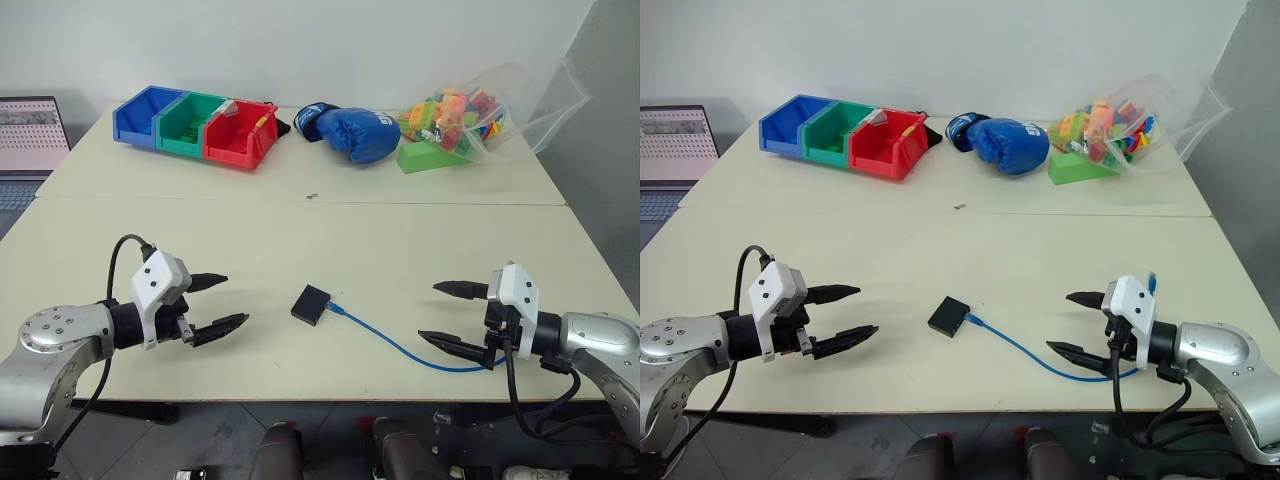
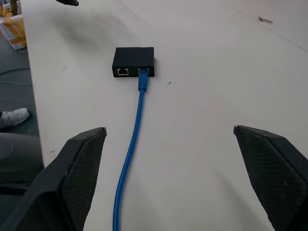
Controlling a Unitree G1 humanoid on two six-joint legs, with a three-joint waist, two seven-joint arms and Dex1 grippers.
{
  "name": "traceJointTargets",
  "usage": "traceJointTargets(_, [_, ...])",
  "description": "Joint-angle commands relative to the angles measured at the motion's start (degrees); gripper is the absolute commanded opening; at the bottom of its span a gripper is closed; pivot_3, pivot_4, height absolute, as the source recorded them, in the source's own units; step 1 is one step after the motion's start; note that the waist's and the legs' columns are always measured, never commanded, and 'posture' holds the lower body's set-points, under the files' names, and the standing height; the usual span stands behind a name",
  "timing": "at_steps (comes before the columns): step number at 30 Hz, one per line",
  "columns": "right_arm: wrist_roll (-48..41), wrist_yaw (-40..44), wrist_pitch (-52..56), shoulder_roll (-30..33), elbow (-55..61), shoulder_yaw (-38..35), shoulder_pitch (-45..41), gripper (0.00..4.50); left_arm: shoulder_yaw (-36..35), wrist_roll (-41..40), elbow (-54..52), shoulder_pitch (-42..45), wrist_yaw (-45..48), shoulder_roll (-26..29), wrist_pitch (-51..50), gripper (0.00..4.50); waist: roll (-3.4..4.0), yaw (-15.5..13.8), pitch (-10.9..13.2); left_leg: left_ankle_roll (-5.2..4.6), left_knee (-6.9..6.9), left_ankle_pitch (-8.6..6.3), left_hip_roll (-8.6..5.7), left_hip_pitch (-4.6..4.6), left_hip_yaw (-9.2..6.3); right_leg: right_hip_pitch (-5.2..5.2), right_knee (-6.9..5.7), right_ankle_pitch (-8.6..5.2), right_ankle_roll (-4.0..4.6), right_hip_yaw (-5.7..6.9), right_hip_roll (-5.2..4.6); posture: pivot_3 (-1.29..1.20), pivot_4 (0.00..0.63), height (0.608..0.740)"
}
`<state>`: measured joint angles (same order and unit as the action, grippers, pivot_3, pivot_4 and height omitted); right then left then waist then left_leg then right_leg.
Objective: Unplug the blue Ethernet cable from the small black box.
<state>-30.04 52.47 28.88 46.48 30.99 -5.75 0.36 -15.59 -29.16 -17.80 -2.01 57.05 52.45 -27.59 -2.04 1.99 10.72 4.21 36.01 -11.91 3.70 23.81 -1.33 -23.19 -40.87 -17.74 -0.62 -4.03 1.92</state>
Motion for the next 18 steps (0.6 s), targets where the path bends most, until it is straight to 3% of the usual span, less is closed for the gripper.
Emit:
traceJointTargets(1, [0.0, 0.5, -1.6, 0.8, 0.1, -2.2, -0.6, 4.49, -2.1, -1.2, -1.9, -0.2, 0.4, -0.1, 0.4, 4.50, 0.00, 0.0, 0.0, 0.00, 0.00, 0.00, 0.00, 0.00, 0.00, 0.00, 0.00, 0.00, 0.00, 0.00, 0.00, 0.00, 0.150, 0.740])
traceJointTargets(8, [1.2, -0.6, -1.8, 0.1, 0.1, -0.3, -1.7, 4.49, -1.0, -0.5, -2.5, -0.5, -0.2, -0.1, -0.1, 4.50, 0.00, 0.0, 0.0, 0.00, 0.00, 0.00, 0.00, 0.00, 0.00, 0.00, 0.00, 0.00, 0.00, 0.00, 0.00, 0.00, 0.150, 0.740])
traceJointTargets(14, [5.2, -4.0, -0.7, -4.5, 0.3, 8.1, -5.7, 4.49, 0.7, 0.4, -3.4, -1.1, -0.2, 0.0, -0.2, 4.50, 0.00, 0.1, 0.0, 0.00, 0.00, 0.00, 0.01, 0.00, -0.02, -0.01, -0.01, -0.01, 0.01, -0.02, 0.02, 0.00, 0.150, 0.740])
traceJointTargets(16, [9.3, -7.4, -1.1, -8.4, -2.0, 13.5, -8.6, 4.49, 2.2, 3.0, -2.2, -1.2, -0.3, 0.1, 1.8, 4.50, -0.01, 0.1, 0.0, 0.00, 0.00, 0.00, 0.01, 0.01, -0.01, -0.01, 0.00, -0.01, 0.01, -0.02, 0.01, 0.00, 0.150, 0.740])
traceJointTargets(18, [16.5, -13.8, -3.3, -16.8, -9.4, 21.0, -13.5, 4.49, 3.8, 3.9, -0.4, -0.4, 1.9, 0.4, 3.7, 4.50, -0.01, 0.2, 0.0, 0.00, 0.01, 0.00, 0.01, 0.01, -0.02, -0.02, -0.02, 0.00, 0.01, -0.02, 0.02, 0.00, 0.150, 0.740])
